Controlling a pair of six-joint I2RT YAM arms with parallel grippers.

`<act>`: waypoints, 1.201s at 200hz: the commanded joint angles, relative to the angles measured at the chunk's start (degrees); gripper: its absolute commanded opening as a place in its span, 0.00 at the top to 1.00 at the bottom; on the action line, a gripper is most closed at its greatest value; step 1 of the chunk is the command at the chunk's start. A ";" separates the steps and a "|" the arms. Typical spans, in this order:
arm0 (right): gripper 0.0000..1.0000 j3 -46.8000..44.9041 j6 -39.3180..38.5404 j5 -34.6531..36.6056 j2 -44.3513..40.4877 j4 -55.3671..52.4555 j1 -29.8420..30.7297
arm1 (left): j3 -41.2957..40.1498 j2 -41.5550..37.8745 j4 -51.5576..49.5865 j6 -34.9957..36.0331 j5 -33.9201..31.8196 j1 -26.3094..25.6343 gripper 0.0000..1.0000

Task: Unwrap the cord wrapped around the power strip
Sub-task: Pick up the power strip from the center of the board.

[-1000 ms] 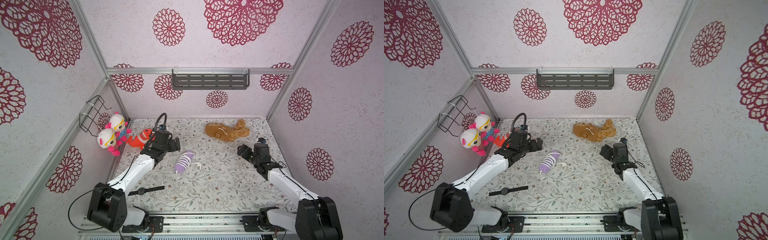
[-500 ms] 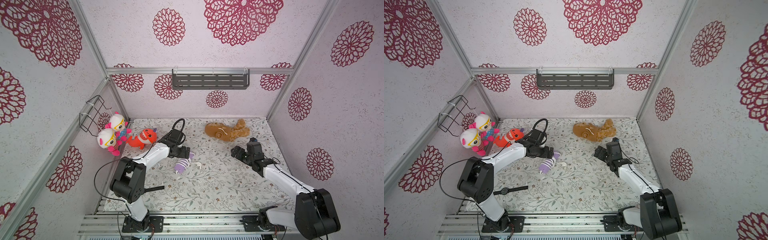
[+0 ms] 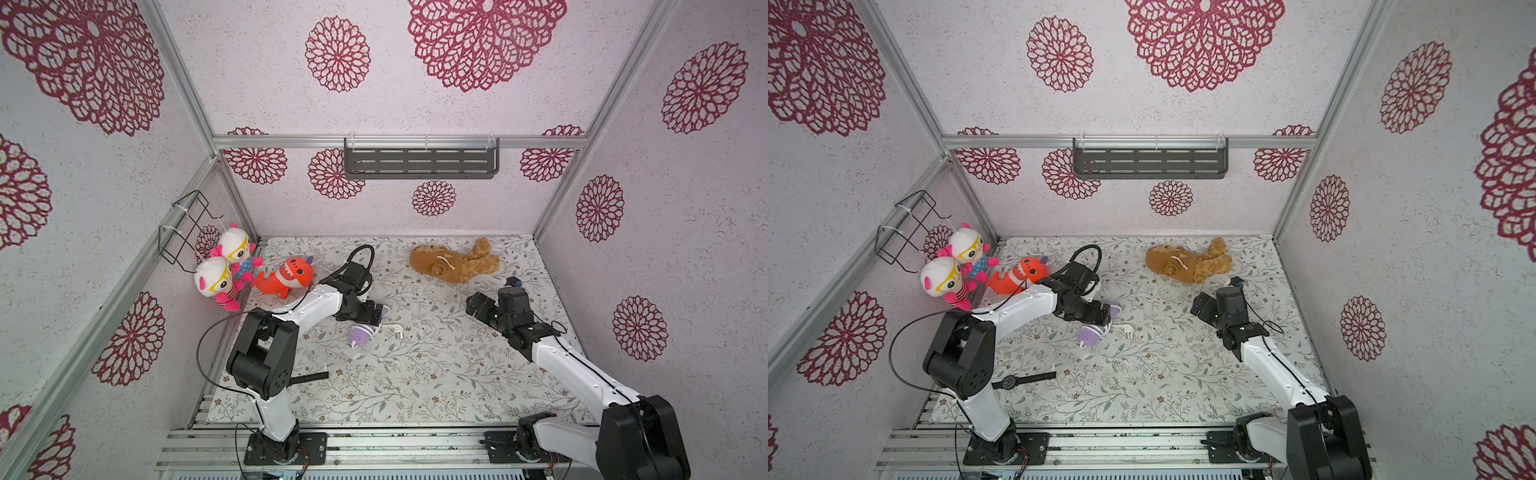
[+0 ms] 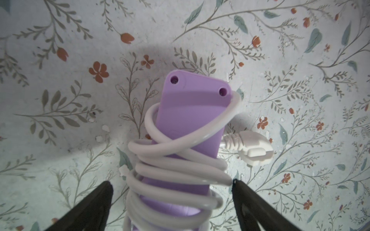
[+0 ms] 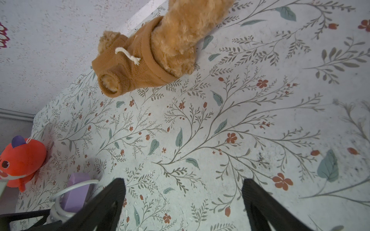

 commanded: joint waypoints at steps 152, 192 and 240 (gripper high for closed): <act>0.04 3.62 1.33 -0.91 4.85 1.00 0.69 | 1.99 6.29 -3.53 5.74 -6.04 -3.49 0.03; 0.04 3.79 0.72 -0.06 4.34 0.82 0.71 | 1.43 5.96 -3.06 7.79 -6.18 -3.49 0.22; 0.04 3.60 -0.40 1.00 3.04 0.38 0.70 | -0.67 2.61 -0.35 11.40 -6.33 -3.41 0.57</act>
